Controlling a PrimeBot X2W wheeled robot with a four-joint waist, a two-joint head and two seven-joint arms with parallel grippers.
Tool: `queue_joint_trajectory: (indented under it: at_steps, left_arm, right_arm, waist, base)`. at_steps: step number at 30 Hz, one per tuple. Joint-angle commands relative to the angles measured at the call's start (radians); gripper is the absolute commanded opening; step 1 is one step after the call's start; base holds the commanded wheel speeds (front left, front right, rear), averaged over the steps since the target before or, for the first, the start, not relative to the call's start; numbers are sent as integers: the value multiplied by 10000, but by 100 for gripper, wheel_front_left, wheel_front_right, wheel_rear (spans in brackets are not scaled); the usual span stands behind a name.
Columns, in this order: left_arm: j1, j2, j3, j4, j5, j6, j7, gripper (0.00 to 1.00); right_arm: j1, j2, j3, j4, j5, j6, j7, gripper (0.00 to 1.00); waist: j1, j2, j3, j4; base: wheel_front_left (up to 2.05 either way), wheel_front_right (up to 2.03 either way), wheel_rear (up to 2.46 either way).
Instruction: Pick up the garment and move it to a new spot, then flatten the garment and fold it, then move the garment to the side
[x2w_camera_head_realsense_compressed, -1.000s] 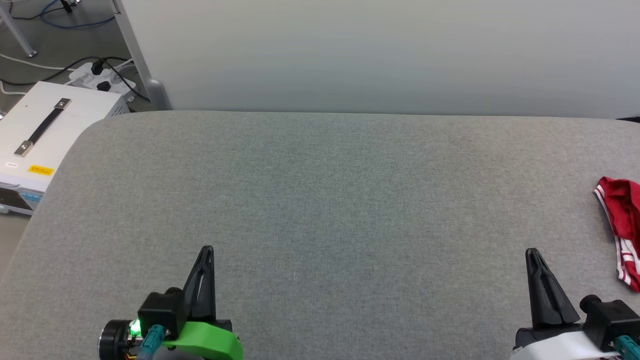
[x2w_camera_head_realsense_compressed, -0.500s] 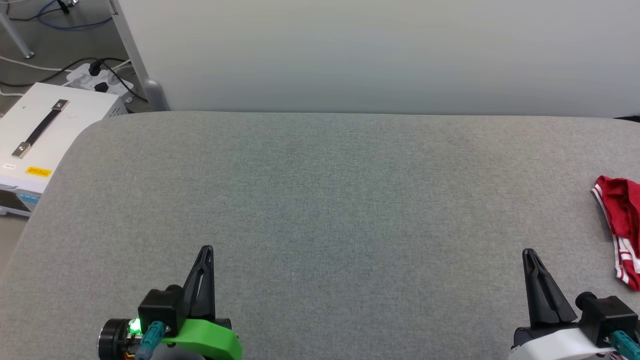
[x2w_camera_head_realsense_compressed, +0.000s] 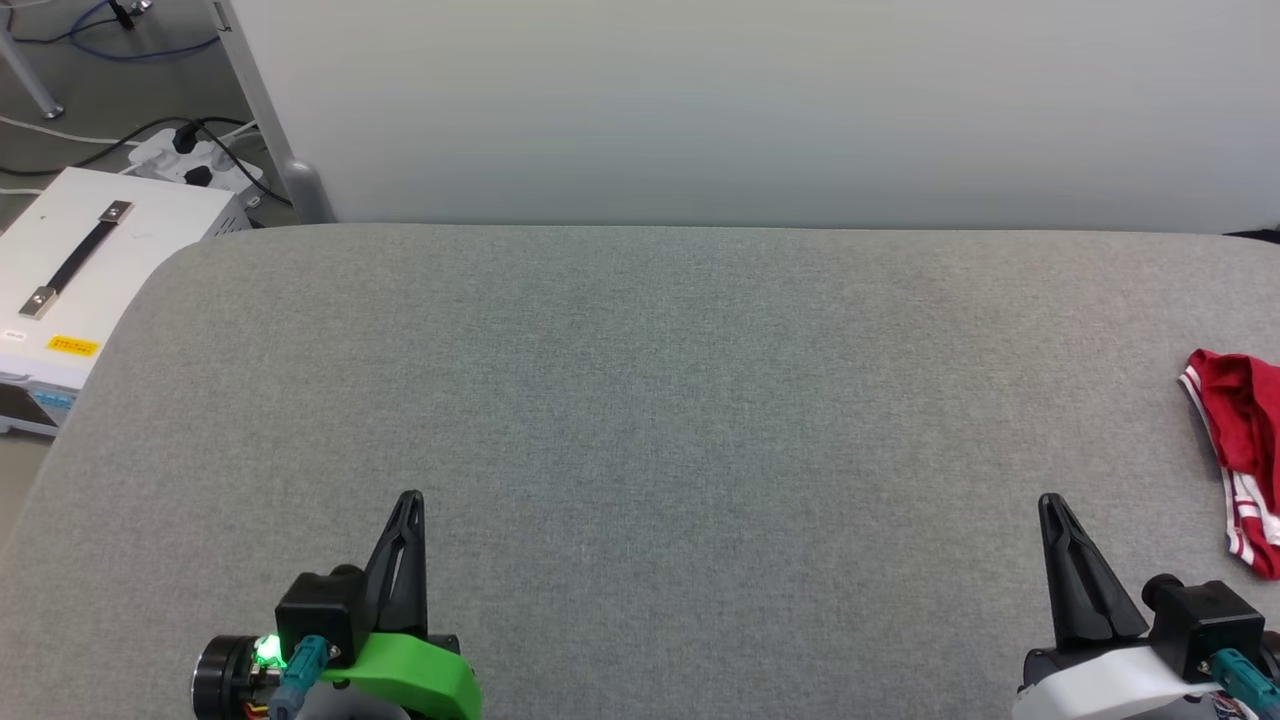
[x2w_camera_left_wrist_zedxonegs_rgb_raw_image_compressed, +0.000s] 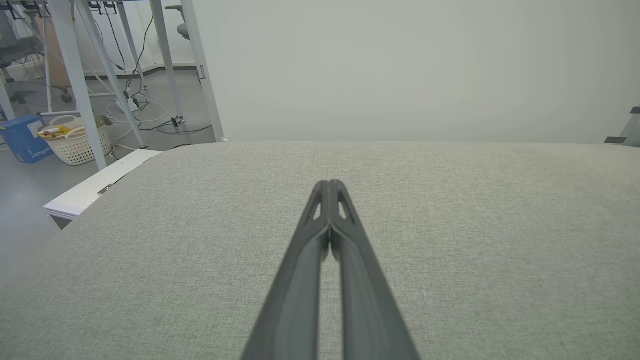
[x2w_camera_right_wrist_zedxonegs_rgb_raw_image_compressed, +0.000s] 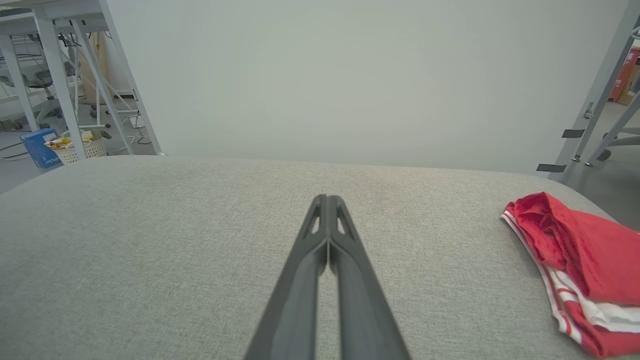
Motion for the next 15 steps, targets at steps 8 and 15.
queue_joint_trajectory:
  at_steps: [8, 15]
  left_arm:
    - [-160, -27, 87, -124, 178, 85, 187, 0]
    - [-191, -32, 120, -181, 227, 102, 329, 0]
  right_arm:
    - [-285, 6, 40, 64, -143, -3, 217, 0]
    - [-367, 7, 58, 86, -209, -3, 359, 0]
  waist:
    - [0, 0, 0, -26]
    - [0, 0, 0, -49]
  base:
    - [0, 0, 0]
    - [0, 0, 0]
